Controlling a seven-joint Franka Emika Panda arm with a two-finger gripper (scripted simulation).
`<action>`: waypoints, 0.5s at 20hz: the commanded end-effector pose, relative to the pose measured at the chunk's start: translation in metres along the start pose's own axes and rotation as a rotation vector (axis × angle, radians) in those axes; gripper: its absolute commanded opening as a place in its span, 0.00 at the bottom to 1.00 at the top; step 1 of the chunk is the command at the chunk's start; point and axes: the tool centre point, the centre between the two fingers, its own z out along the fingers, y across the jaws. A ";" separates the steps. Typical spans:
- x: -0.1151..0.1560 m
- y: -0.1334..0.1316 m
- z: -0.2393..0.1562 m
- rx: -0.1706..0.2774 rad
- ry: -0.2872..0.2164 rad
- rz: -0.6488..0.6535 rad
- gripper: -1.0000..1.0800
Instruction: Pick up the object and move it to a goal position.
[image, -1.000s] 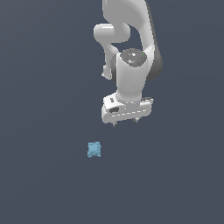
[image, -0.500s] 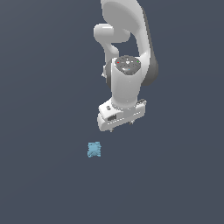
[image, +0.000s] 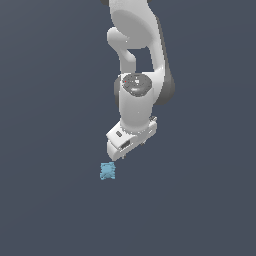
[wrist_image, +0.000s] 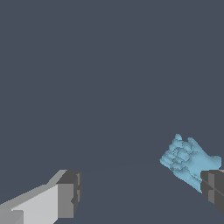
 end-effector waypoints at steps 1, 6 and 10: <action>-0.001 0.007 0.004 0.001 -0.003 -0.062 0.96; -0.003 0.020 0.012 0.003 -0.008 -0.181 0.96; -0.005 0.030 0.018 0.005 -0.011 -0.276 0.96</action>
